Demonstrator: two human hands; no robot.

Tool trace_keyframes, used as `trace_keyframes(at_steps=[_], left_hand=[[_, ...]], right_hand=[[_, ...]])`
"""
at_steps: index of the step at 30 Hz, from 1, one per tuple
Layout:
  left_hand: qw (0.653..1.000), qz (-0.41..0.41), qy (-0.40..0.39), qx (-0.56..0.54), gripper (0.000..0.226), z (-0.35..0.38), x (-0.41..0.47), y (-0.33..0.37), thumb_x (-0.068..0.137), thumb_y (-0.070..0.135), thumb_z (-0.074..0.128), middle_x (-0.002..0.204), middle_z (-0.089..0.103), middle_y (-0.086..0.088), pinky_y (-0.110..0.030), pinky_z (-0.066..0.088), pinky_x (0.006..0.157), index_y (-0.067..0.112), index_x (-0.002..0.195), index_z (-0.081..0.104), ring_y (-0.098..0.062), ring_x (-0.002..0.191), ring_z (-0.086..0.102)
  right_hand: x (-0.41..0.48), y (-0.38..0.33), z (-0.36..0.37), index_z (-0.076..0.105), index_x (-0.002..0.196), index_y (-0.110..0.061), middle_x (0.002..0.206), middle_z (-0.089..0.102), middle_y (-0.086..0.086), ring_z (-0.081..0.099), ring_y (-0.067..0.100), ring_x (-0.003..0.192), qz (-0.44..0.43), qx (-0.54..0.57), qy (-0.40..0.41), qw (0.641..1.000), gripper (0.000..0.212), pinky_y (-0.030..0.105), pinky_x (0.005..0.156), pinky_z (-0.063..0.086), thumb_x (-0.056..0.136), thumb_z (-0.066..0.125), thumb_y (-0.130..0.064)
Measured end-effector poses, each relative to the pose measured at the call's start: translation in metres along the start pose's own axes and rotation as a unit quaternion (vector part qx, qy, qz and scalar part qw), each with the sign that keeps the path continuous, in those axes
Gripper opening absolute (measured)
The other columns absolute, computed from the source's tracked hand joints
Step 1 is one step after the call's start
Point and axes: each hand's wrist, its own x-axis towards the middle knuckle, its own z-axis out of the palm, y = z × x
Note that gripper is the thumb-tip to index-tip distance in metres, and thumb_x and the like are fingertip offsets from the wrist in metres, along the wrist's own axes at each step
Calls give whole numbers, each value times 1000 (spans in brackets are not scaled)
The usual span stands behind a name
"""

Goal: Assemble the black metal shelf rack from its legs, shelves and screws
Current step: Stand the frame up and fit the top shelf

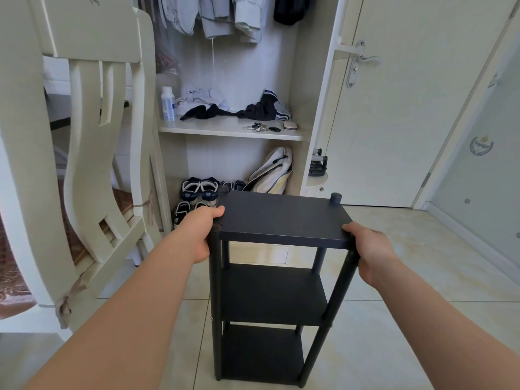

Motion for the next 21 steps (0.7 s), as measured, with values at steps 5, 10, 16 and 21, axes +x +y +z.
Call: trace_keyframes(at_steps=[5,10,16,21], left_hand=[[1000,-16,-13,1,10,0,-4,4,100,18,58,72,76,0,-23,53,48,12,101,65,-13,58,72],[1000,-18,-17,-4,10,0,-5,4,100,17,58,70,75,-1,-22,51,41,10,99,65,-14,55,72],[1000,-2,-8,-23,14,-1,-6,-6,98,25,61,73,76,1,-21,49,40,13,104,65,-13,58,72],[999,12,-21,-43,23,-5,-5,-14,94,29,64,92,78,0,-26,54,57,15,112,67,-16,77,75]], right_hand=[[1,0,1,58,77,-11,75,52,2,44,19,69,-7,-6,0,1000,20,32,61,36,93,65,-21],[1,2,1,58,74,-11,74,52,2,43,19,69,-13,-11,1,1000,23,32,61,35,93,64,-21],[0,3,0,66,79,-10,75,56,1,45,20,72,-22,-24,-13,999,20,34,64,38,95,63,-23],[-1,6,-2,68,82,-11,74,57,-1,45,19,72,-34,-27,-26,999,20,34,66,38,96,61,-24]])
